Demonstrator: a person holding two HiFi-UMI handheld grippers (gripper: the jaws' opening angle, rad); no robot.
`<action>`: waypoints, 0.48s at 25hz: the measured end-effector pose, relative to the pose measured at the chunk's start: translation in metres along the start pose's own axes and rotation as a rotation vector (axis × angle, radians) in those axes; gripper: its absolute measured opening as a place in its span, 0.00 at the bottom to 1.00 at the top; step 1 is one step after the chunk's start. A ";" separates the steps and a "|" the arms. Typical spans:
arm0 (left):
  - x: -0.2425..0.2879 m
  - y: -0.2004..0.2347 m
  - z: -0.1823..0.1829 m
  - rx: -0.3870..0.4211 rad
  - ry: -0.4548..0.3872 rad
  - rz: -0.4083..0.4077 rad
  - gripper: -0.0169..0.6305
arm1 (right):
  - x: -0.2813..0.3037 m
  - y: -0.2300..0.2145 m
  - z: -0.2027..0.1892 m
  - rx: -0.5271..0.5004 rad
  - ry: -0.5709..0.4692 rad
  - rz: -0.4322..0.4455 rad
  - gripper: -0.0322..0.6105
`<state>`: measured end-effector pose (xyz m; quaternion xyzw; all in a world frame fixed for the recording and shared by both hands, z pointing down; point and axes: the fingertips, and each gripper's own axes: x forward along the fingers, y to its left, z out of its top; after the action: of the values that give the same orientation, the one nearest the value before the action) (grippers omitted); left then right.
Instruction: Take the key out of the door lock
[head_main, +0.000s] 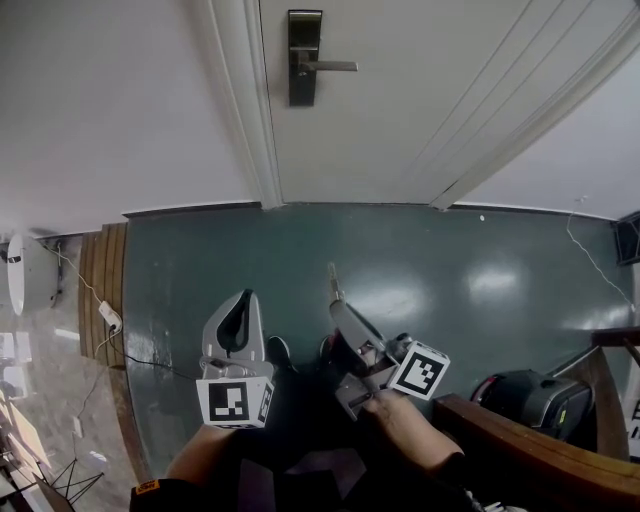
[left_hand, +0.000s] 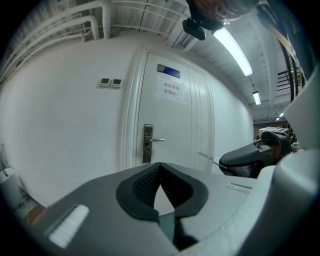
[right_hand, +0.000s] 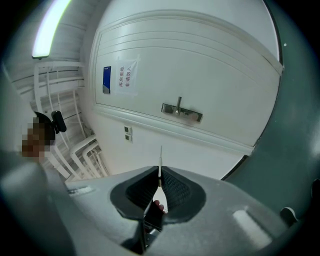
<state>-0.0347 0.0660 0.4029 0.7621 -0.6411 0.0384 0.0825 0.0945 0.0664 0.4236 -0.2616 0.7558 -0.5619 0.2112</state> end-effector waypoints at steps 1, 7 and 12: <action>0.001 0.000 0.000 -0.002 0.000 -0.001 0.05 | 0.000 0.000 0.000 -0.008 -0.001 -0.006 0.07; 0.006 -0.004 0.000 0.005 -0.006 -0.024 0.05 | 0.003 -0.003 0.002 -0.016 -0.013 -0.013 0.07; 0.008 0.003 0.006 0.003 -0.025 -0.037 0.05 | 0.011 0.001 -0.001 -0.026 -0.013 -0.010 0.07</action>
<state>-0.0363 0.0566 0.3985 0.7745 -0.6277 0.0283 0.0738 0.0852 0.0609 0.4228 -0.2719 0.7604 -0.5512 0.2101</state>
